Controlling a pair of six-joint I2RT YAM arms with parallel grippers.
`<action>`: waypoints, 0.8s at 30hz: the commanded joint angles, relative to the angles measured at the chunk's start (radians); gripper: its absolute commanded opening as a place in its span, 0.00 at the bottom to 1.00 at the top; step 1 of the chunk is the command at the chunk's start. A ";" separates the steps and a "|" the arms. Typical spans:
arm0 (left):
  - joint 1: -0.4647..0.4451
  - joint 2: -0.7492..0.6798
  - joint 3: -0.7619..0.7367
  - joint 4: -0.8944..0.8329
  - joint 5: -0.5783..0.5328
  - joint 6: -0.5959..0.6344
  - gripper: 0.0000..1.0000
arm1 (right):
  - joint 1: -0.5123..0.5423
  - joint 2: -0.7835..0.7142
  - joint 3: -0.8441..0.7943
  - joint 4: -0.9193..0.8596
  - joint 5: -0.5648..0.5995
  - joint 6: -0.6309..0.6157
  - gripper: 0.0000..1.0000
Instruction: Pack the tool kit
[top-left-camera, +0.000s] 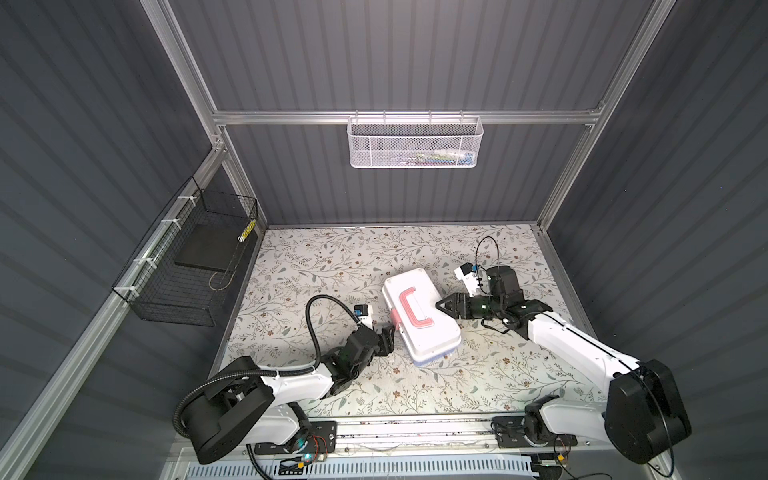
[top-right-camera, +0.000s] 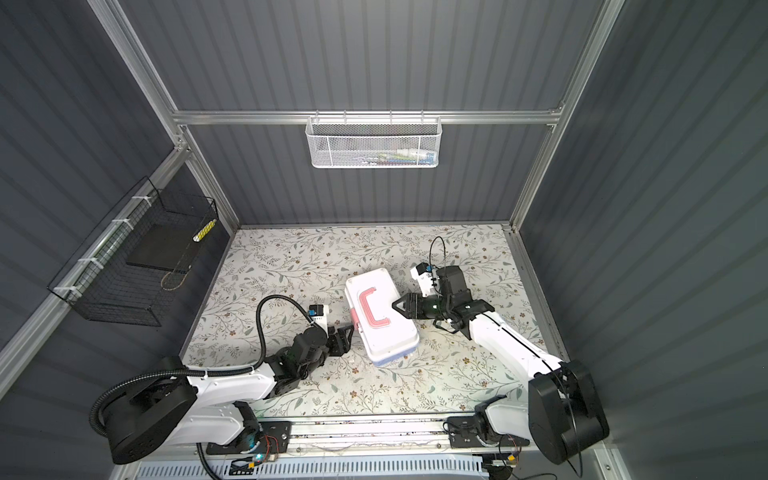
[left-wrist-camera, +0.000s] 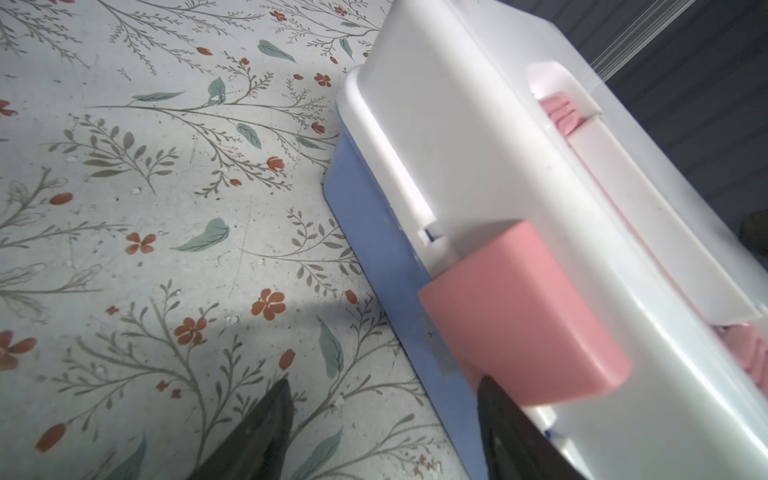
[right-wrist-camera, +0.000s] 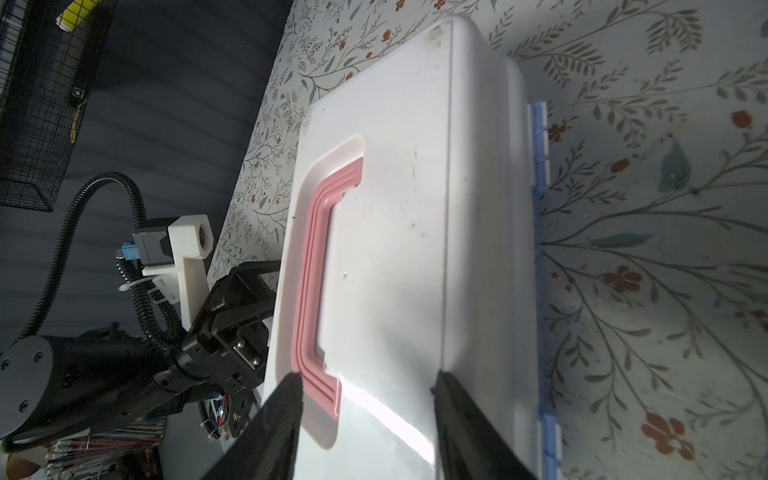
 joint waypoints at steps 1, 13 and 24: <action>0.002 -0.019 -0.025 0.118 0.038 -0.019 0.69 | 0.008 0.015 -0.063 -0.115 0.000 0.012 0.54; 0.007 -0.038 -0.094 0.205 0.055 -0.096 0.63 | 0.007 0.003 -0.086 -0.113 0.006 0.013 0.55; 0.007 0.005 -0.107 0.315 0.088 -0.119 0.53 | 0.006 -0.002 -0.084 -0.116 0.002 0.016 0.55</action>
